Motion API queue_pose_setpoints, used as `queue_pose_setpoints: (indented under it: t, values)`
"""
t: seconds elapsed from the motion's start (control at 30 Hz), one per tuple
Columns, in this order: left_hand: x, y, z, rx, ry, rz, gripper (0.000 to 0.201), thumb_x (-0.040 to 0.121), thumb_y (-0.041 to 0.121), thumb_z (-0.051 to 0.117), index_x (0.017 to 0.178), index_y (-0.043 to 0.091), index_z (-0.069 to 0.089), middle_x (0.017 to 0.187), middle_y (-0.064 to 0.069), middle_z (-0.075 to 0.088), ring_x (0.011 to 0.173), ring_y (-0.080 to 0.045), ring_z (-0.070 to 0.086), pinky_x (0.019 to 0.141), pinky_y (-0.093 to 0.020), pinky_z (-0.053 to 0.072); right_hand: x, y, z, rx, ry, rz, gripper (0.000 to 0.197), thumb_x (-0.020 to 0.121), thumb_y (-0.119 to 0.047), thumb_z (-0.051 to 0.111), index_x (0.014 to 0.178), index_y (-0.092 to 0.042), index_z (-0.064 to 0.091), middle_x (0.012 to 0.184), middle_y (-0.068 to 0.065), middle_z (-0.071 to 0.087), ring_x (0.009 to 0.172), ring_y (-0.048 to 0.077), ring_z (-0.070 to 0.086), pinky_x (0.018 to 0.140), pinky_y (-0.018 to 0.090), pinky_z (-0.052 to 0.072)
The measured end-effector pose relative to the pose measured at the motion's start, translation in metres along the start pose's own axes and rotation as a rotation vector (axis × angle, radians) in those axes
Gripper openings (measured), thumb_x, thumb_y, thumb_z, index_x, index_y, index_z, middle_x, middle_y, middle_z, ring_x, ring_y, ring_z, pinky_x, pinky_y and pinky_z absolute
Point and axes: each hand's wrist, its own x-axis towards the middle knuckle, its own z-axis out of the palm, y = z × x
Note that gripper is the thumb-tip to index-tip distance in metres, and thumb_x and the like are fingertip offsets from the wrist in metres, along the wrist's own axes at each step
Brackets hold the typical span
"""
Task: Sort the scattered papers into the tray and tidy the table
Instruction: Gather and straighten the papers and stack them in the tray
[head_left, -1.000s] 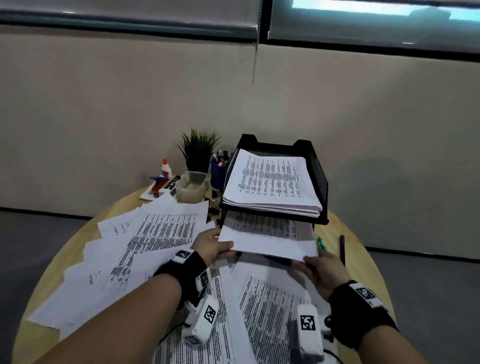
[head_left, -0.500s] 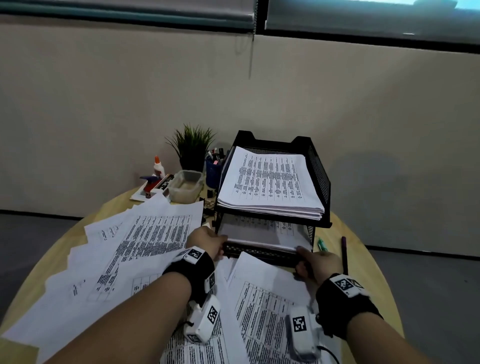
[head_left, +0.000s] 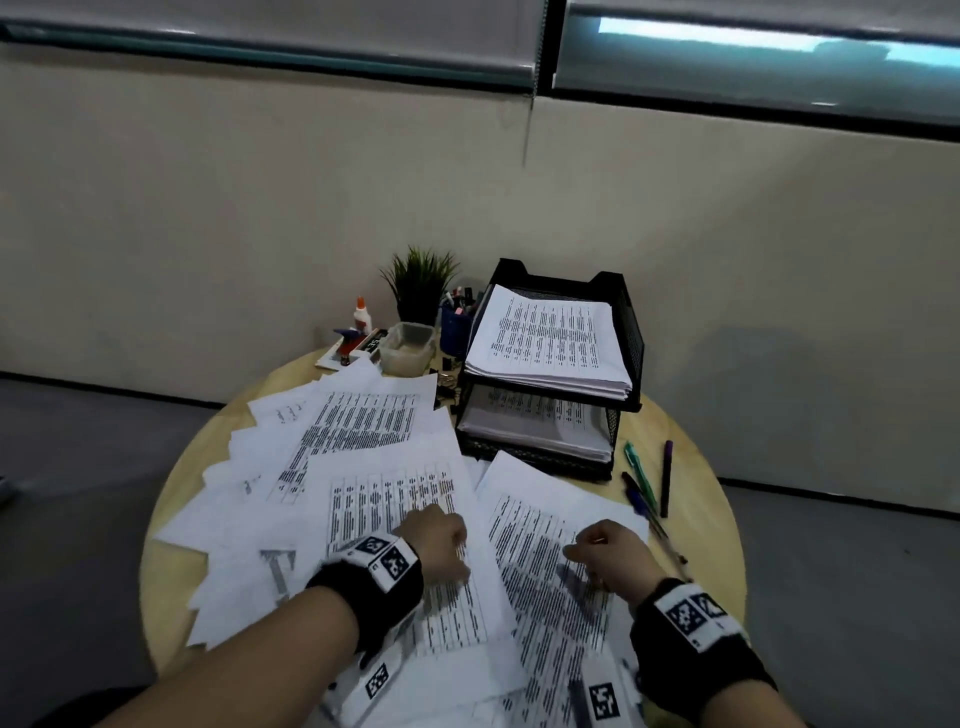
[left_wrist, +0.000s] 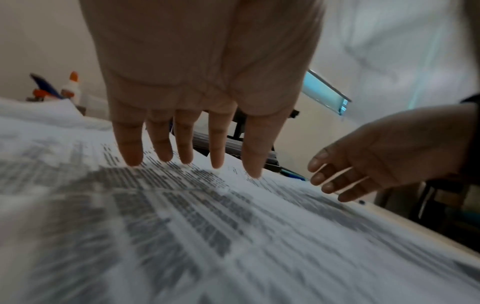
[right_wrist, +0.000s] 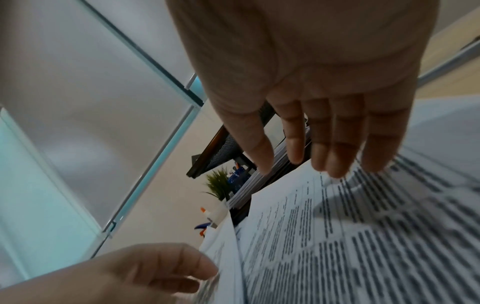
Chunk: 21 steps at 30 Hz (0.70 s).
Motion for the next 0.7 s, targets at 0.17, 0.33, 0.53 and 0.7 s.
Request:
queue_pose_setpoints:
  t: [0.17, 0.33, 0.53, 0.7]
  values:
    - [-0.062, -0.009, 0.011, 0.164, -0.094, -0.015, 0.054, 0.074, 0.034, 0.069, 0.123, 0.020, 0.053, 0.126, -0.005, 0.048, 0.115, -0.026, 0.048, 0.095, -0.040, 0.047, -0.031, 0.004, 0.005, -0.095, -0.073, 0.048, 0.037, 0.084, -0.021, 0.070, 0.060, -0.014, 0.042, 0.058, 0.003, 0.041, 0.052, 0.015, 0.039, 0.053, 0.024, 0.032]
    - [-0.102, -0.025, 0.040, 0.097, -0.106, -0.036, 0.097, 0.071, 0.045, 0.070, 0.148, 0.028, 0.015, 0.158, -0.006, 0.006, 0.145, -0.030, 0.006, 0.118, -0.045, 0.018, -0.054, 0.027, 0.017, -0.278, -0.081, 0.127, 0.039, 0.075, -0.037, 0.071, 0.057, -0.015, 0.045, 0.060, 0.004, 0.046, 0.059, 0.020, 0.044, 0.057, 0.026, 0.032]
    - [-0.115, -0.023, 0.058, 0.055, -0.141, -0.075, 0.113, 0.070, 0.058, 0.067, 0.150, 0.029, -0.006, 0.158, -0.006, -0.017, 0.145, -0.028, -0.017, 0.115, -0.054, -0.004, -0.071, 0.047, 0.014, -0.031, 0.061, 0.176, 0.068, 0.081, -0.027, 0.071, 0.135, -0.004, 0.037, 0.131, 0.018, 0.047, 0.112, 0.032, 0.051, 0.077, 0.030, 0.040]
    - [-0.113, -0.025, 0.070, 0.045, -0.012, -0.074, 0.077, 0.088, 0.051, 0.048, 0.151, 0.029, 0.008, 0.159, -0.005, -0.006, 0.147, -0.028, -0.007, 0.115, -0.056, 0.000, -0.072, 0.051, 0.010, 0.202, 0.156, 0.140, 0.062, 0.083, -0.011, 0.071, 0.134, 0.006, 0.040, 0.123, 0.017, 0.056, 0.099, 0.031, 0.057, 0.063, 0.031, 0.042]
